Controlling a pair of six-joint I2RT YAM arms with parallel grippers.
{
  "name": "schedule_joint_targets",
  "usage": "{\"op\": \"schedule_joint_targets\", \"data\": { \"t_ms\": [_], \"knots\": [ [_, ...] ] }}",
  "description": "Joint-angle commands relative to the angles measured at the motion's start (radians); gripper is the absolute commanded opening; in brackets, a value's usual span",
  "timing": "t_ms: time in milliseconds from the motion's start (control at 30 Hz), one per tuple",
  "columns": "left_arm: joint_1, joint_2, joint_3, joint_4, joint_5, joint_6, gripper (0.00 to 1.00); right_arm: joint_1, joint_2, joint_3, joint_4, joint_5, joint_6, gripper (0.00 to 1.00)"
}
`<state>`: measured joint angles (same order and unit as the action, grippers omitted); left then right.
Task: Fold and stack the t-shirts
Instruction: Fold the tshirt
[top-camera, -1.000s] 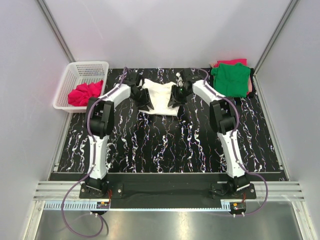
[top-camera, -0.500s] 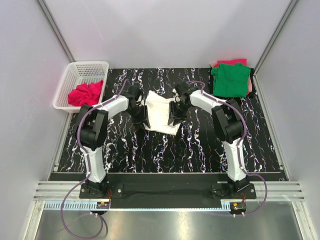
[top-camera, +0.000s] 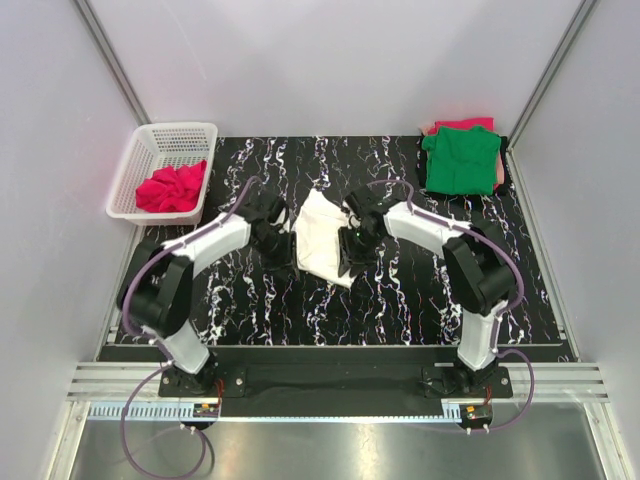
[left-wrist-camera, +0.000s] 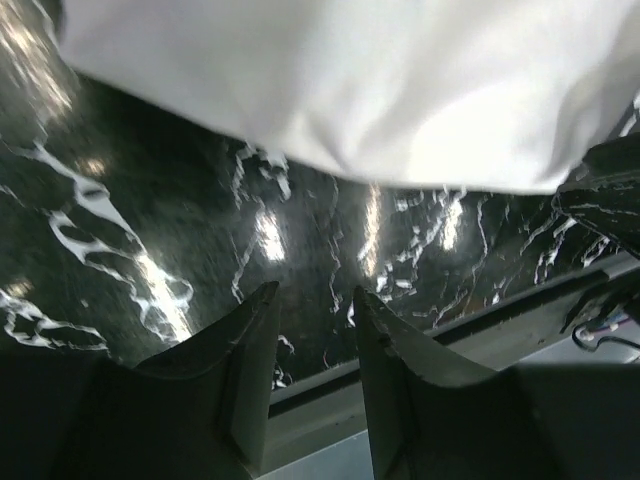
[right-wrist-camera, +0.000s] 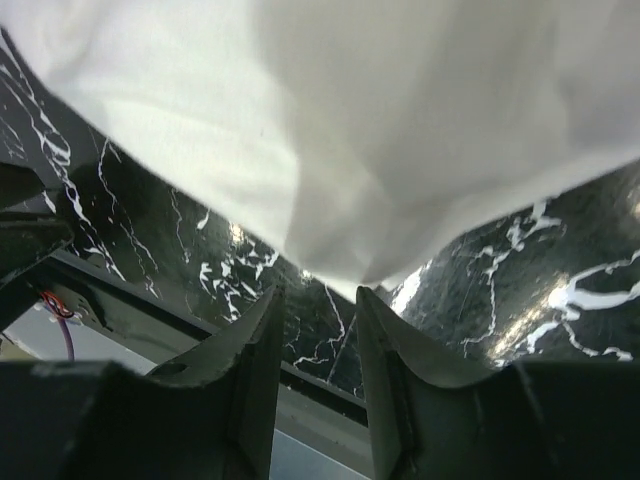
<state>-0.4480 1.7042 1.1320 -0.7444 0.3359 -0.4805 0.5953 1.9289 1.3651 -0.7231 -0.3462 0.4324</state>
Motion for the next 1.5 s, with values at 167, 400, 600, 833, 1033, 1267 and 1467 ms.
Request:
{"op": "schedule_joint_targets", "data": {
  "t_ms": [167,400,600,833,1033,1267,1467],
  "knots": [
    [-0.080,-0.279,-0.114,0.000,-0.070,-0.072,0.42,0.032,-0.223,-0.107,0.037,0.102,0.068,0.46],
    [0.000,-0.117,0.128,-0.032,-0.090,-0.011,0.44,0.024,-0.122,0.150,-0.056,0.154,-0.001,0.47],
    [0.165,0.067,0.366,-0.049,-0.058,0.037,0.45,-0.103,-0.055,0.288,-0.101,0.191,-0.021,0.50],
    [0.196,0.300,0.636,-0.110,0.069,0.089,0.45,-0.163,0.139,0.532,-0.165,0.167,-0.138,0.50],
    [0.183,0.318,0.611,-0.115,0.097,0.100,0.45,-0.163,0.263,0.723,-0.211,0.035,-0.100,0.50],
    [0.164,0.223,0.496,-0.112,0.106,0.125,0.46,-0.143,0.233,0.689,-0.230,-0.001,-0.112,0.49],
    [0.127,0.204,0.433,-0.113,0.124,0.140,0.46,-0.132,0.239,0.629,-0.214,0.019,-0.144,0.51]
  ]
}}
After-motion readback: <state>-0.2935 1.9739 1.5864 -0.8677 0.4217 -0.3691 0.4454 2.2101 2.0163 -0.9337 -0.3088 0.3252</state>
